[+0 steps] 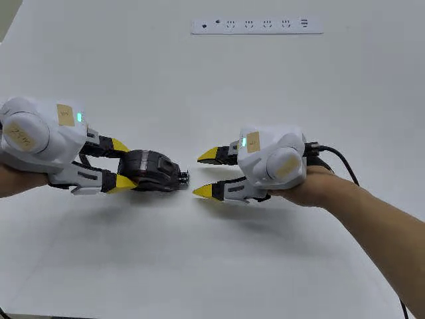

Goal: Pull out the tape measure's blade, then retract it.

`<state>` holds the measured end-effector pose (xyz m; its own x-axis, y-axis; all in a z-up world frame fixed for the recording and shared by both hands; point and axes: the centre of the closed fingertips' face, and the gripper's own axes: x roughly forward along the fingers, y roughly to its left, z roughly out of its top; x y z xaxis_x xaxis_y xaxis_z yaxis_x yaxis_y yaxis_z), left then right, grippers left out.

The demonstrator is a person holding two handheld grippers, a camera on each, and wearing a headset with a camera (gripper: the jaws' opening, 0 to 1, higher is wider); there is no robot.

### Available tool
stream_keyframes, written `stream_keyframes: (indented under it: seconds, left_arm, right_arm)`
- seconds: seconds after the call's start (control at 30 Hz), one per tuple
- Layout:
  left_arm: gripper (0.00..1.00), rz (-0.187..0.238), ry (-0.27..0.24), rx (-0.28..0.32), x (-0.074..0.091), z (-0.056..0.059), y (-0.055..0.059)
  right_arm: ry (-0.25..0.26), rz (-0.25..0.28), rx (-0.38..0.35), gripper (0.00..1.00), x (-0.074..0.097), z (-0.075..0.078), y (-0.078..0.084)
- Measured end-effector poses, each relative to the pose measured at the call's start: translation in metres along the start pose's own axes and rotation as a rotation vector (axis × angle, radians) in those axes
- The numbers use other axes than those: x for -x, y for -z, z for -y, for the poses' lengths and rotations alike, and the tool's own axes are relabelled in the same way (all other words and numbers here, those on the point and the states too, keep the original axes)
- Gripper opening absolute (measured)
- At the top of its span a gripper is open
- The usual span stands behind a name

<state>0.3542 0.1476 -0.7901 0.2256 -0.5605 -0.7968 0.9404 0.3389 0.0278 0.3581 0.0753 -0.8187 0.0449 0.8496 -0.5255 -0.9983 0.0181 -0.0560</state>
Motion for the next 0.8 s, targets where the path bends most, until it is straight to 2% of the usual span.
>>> stream_keyframes:
  seconds: [0.17, 0.3, 0.63, 0.8]
  left_arm:
    - [0.26, -0.004, 0.002, -0.001, 0.0, 0.0, 0.0]
    - [0.26, -0.008, 0.003, -0.003, -0.001, 0.0, 0.0]
    - [0.26, -0.007, 0.009, -0.008, -0.001, 0.0, 0.0]
    - [0.26, -0.009, 0.014, -0.004, -0.001, -0.001, 0.0]
  right_arm:
    - [-0.009, 0.001, -0.013, 0.26, -0.009, -0.001, -0.001]
    - [-0.012, -0.019, -0.011, 0.22, -0.015, 0.0, 0.003]
    - [-0.033, -0.013, -0.017, 0.15, -0.022, -0.004, 0.002]
    - [-0.027, -0.012, -0.018, 0.14, -0.021, -0.004, 0.002]
